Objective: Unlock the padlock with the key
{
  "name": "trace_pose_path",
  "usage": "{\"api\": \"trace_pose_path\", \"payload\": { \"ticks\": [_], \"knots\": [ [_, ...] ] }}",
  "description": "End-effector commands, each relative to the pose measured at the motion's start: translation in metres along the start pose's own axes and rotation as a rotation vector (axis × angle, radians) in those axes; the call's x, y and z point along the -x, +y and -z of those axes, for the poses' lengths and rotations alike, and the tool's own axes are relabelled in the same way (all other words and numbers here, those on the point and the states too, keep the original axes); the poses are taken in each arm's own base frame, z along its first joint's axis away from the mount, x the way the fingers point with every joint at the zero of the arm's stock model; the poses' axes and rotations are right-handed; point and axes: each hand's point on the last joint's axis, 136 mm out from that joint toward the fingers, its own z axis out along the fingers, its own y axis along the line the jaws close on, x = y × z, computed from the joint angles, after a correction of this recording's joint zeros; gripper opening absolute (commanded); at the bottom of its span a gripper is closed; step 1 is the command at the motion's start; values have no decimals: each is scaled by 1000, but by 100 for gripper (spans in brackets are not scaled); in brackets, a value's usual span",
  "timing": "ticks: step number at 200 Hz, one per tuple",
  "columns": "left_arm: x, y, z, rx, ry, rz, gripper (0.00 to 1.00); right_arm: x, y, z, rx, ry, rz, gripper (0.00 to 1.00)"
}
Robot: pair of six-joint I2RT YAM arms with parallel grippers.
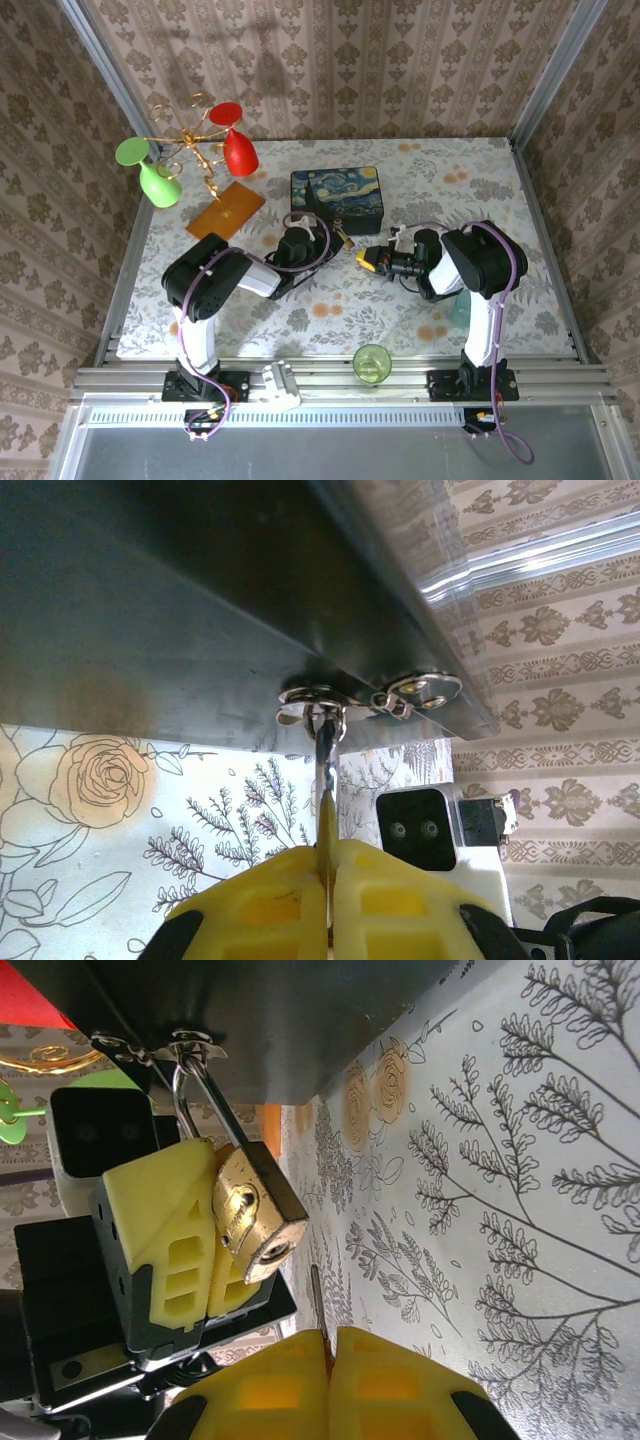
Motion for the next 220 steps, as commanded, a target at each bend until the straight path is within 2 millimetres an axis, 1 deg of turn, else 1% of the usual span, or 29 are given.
{"api": "trace_pose_path", "payload": {
  "ticks": [1,16,45,65,72,87,112,161,191,220],
  "knots": [
    [8,-33,3,-118,-39,-7,0,4,15,-2,49,3,39,0],
    [6,-36,2,-128,-34,-6,0,7,15,-4,49,-3,33,0],
    [3,-42,0,-157,-20,-11,0,10,23,-7,65,-8,42,0],
    [3,-38,1,-162,-25,11,0,12,29,-7,75,-13,54,0],
    [4,-35,1,-160,-31,19,0,12,28,-7,73,-13,52,0],
    [5,-35,1,-180,-37,34,0,11,26,-7,70,-9,47,0],
    [6,-26,2,-157,-52,40,0,7,22,-5,60,-6,50,0],
    [8,-30,6,-152,-72,28,0,-2,11,6,21,-36,49,0],
    [7,-29,5,-157,-74,34,0,-4,15,7,30,-32,63,0],
    [2,-30,2,-159,-58,28,0,-1,23,10,41,-48,76,0]
  ]
}}
